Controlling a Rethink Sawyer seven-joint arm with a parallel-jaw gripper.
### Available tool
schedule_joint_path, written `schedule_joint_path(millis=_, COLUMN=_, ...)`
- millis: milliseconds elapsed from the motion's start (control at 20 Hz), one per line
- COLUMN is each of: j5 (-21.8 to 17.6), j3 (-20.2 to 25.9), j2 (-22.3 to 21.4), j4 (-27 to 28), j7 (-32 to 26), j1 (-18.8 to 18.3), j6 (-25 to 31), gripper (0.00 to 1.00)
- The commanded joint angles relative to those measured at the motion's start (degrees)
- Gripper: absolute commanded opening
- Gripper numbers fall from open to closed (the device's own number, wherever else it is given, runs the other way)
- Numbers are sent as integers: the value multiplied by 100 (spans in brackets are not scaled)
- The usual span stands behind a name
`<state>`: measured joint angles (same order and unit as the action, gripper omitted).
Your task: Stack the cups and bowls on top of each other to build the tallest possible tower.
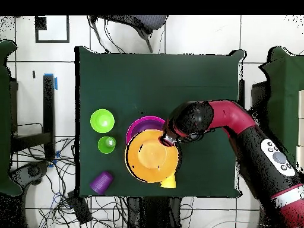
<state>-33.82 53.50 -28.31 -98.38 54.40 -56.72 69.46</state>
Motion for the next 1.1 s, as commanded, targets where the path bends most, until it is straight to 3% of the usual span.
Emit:
schedule_joint_path(millis=50, j5=-374, j3=59, j2=418, j4=-89, j7=-801, j1=23, j6=-933, gripper=0)
schedule_joint_path(millis=1100, j5=-292, j3=173, j2=449, j4=-150, j7=-715, j1=-32, j6=-1179, gripper=0)
